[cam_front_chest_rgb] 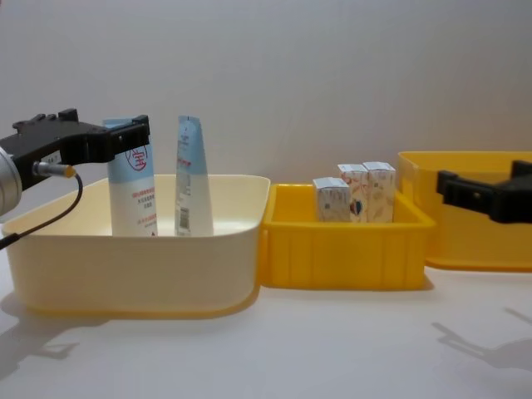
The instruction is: Bimanual collaborative sorting of washing and personal care products
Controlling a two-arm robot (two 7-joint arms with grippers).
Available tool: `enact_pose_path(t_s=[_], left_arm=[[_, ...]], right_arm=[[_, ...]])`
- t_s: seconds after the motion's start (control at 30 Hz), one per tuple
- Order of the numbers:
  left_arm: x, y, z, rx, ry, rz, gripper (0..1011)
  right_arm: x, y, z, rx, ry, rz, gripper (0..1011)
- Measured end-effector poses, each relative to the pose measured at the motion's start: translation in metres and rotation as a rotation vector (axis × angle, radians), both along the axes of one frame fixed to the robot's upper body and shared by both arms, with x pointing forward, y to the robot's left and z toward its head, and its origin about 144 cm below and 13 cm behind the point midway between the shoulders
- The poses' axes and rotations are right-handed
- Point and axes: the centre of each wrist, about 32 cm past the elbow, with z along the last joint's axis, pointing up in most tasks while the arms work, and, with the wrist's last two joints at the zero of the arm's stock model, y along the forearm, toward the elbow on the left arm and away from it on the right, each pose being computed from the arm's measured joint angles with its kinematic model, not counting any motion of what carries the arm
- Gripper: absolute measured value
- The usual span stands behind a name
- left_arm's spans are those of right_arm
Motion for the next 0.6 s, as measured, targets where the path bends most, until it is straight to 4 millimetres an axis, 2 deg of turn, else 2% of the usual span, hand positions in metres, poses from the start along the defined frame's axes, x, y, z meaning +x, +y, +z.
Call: enact_pose_path(t_s=[0.03,0.27,0.6], left_arm=[[0.0,0.0,0.0,0.0,0.0,-0.001,1001],[0.001,0.001,0.001,0.003,0.002,-0.005,1000],[0.002,0.002,0.002,0.005,0.002,-0.009,1000]], right_arm=[[0.01,0.002,0.004,-0.01,0.014,0.009,1001],[0.036,0.014,0.015,-0.025,0.065,0.028,1001],[0.076,0.051,0.035,-0.063,0.196,0.061,1001]])
